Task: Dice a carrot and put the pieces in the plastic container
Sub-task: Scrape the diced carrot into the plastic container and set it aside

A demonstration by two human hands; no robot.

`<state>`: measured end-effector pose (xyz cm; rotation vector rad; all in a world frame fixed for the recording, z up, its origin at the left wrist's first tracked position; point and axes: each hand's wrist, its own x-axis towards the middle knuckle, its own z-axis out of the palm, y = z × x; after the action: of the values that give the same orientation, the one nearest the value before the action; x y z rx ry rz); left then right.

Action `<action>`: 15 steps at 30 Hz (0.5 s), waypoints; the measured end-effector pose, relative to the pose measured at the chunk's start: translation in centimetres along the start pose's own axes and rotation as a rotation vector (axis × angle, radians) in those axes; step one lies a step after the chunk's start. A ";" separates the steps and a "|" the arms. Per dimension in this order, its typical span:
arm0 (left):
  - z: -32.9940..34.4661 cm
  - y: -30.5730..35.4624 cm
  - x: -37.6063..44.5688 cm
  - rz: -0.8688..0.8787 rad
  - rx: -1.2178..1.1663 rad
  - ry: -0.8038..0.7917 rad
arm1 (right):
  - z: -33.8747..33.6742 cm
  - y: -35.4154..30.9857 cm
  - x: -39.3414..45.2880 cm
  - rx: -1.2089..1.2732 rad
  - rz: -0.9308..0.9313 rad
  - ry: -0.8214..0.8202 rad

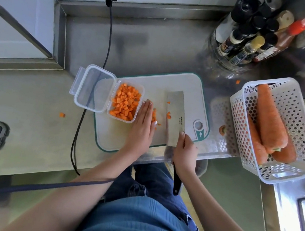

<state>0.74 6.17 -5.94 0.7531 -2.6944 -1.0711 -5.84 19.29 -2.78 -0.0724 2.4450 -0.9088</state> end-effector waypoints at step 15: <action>1.5 1.4 1.2 0.061 -0.133 -0.054 | 4.8 -1.9 -3.6 0.183 0.053 0.004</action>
<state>-1.34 7.35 -6.12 0.6246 -2.6395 -1.2579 -0.61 15.84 -3.02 0.0588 2.3443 -1.1054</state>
